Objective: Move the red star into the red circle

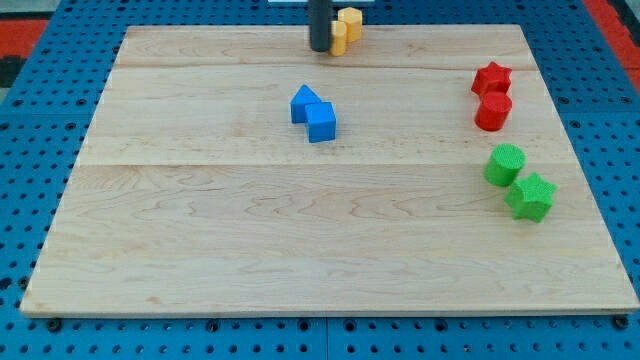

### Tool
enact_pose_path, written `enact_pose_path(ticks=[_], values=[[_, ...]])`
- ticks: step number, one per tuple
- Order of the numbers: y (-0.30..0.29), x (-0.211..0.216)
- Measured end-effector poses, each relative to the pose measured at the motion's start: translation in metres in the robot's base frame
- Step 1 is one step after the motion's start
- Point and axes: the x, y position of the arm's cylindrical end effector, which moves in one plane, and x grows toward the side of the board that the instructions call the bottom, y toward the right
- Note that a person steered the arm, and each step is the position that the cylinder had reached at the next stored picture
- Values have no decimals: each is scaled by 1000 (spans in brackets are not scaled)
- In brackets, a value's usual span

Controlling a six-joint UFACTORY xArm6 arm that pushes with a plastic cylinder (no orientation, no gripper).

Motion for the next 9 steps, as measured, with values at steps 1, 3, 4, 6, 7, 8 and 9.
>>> enact_pose_path(ticks=[1, 3, 4, 6, 7, 8, 9], values=[[15, 13], [116, 43], [191, 32], [191, 82], [122, 114], [156, 173], [167, 190]])
